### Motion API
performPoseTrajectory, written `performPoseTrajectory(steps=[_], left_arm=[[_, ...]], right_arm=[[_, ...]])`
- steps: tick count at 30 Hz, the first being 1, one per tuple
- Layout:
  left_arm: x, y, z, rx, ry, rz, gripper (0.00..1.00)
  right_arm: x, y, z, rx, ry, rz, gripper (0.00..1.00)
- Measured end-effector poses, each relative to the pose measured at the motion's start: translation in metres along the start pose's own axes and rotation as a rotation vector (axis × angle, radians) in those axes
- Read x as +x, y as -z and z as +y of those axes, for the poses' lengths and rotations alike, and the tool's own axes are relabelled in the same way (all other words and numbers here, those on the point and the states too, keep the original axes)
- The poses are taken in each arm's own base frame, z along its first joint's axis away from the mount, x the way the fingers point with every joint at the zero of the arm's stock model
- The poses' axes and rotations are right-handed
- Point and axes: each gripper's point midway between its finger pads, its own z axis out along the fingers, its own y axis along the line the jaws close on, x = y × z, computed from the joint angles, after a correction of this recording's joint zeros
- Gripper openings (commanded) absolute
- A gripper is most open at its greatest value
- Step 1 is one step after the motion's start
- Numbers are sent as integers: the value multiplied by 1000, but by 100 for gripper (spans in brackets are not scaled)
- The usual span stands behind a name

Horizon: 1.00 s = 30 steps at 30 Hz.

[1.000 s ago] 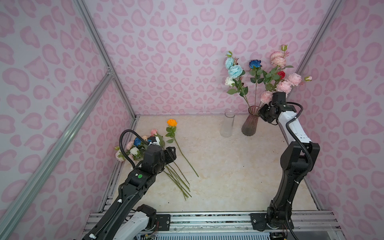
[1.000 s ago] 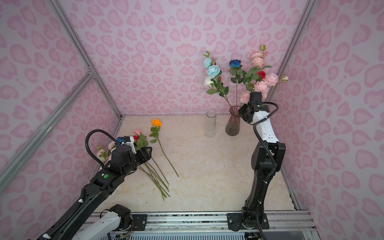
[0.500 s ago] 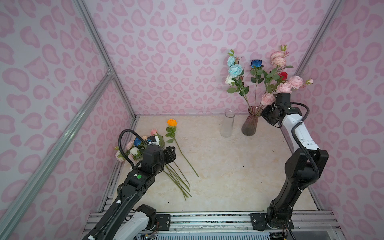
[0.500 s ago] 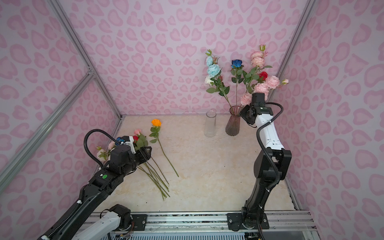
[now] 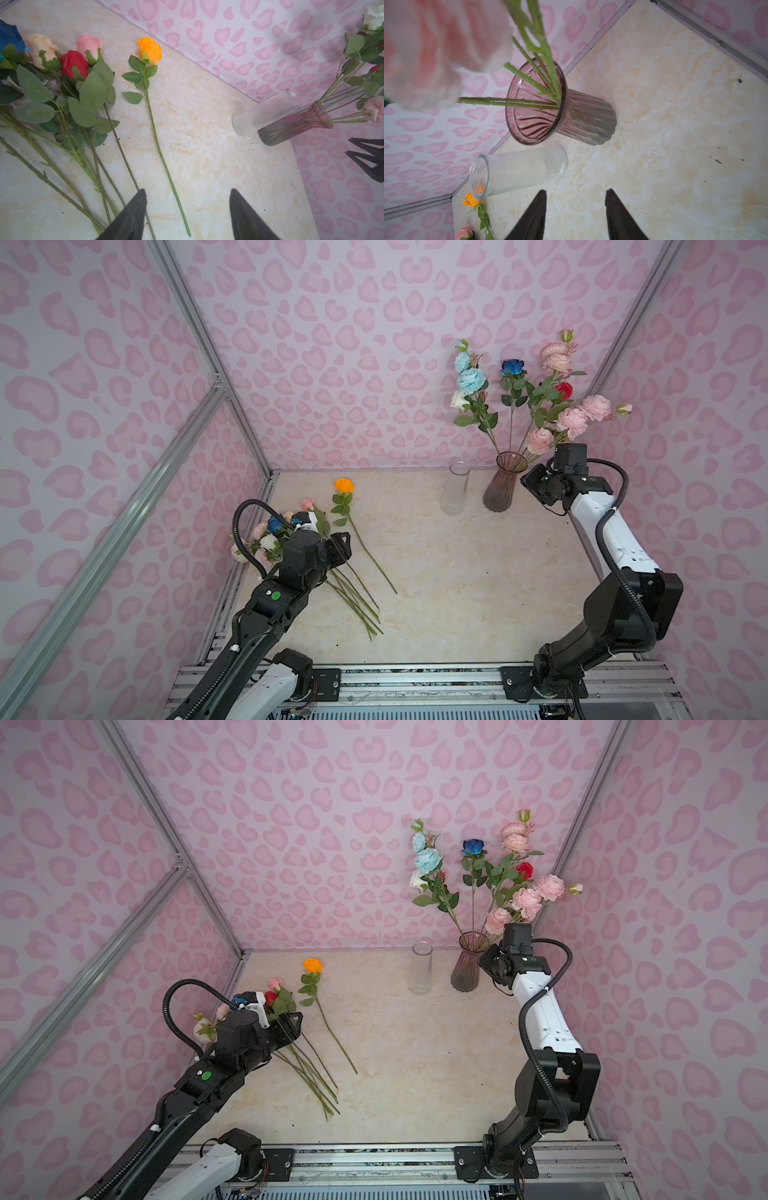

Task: Arrange the flowers into the vase
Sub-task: 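Lower the right gripper into the clear glass cylinder's mouth and grasp it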

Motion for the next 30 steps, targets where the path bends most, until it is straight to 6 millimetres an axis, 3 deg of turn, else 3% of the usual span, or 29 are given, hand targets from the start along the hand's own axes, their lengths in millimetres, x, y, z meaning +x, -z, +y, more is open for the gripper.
performPoseTrajectory(steps=[5,9,15,30], left_arm=[[0,0,0,0,0,-1,65],[1,-2,1,-6,-2,8,65],[2,-2,-3,7,-5,23,65],[2,-1,-6,21,-8,28,65]], right_arm=[[15,28,44,-68,113,-39,43],[31,32,81,-116,184,-26,43],[41,2,113,-104,251,10,43],[49,-71,130,-26,225,43,44]])
